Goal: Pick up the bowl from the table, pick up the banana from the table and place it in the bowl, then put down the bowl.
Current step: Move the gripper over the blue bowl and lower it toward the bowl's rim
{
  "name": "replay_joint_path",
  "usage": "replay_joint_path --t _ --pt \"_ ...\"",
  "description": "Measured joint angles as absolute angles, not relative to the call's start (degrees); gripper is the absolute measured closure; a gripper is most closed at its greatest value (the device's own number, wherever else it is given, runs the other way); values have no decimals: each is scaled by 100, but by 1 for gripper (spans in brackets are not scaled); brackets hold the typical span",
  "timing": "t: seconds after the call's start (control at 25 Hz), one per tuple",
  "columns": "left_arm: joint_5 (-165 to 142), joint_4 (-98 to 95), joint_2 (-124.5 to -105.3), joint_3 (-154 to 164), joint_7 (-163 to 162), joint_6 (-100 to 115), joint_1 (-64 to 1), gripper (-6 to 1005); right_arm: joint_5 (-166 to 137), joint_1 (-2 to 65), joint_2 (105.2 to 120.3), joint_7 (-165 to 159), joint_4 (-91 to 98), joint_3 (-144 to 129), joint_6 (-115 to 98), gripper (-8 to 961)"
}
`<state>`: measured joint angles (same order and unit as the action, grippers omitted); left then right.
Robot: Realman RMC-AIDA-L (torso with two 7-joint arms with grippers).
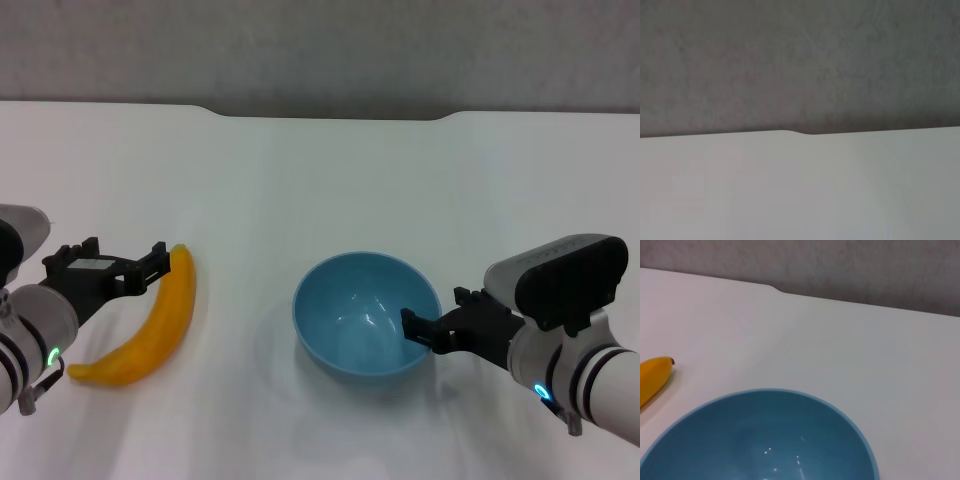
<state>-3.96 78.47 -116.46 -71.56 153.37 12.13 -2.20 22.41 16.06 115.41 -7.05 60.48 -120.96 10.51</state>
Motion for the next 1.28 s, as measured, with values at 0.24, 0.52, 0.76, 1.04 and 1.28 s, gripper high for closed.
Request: replay_joint_path --t 0.24,0.52,0.76,1.04,1.28 --pt "-396 7849 -11646 -7154 15337 1213 -220 120 2241 1633 11548 -813 5934 -12102 939 124" --pt "-396 7849 -11645 -7154 15337 1213 -210 119 2241 1674 11549 -842 5854 -12164 897 127" --pt "-396 7849 -11646 -7154 15337 1213 -208 119 2241 1698 11549 -844 5719 -12196 712 267" --pt "-396 7849 -11646 -7154 15337 1213 -191 120 2244 1620 11548 -917 5617 -12259 274 415" --pt "-395 7849 -11645 -7154 15337 1207 -185 120 2248 1525 11528 -983 5573 -12334 -40 624"
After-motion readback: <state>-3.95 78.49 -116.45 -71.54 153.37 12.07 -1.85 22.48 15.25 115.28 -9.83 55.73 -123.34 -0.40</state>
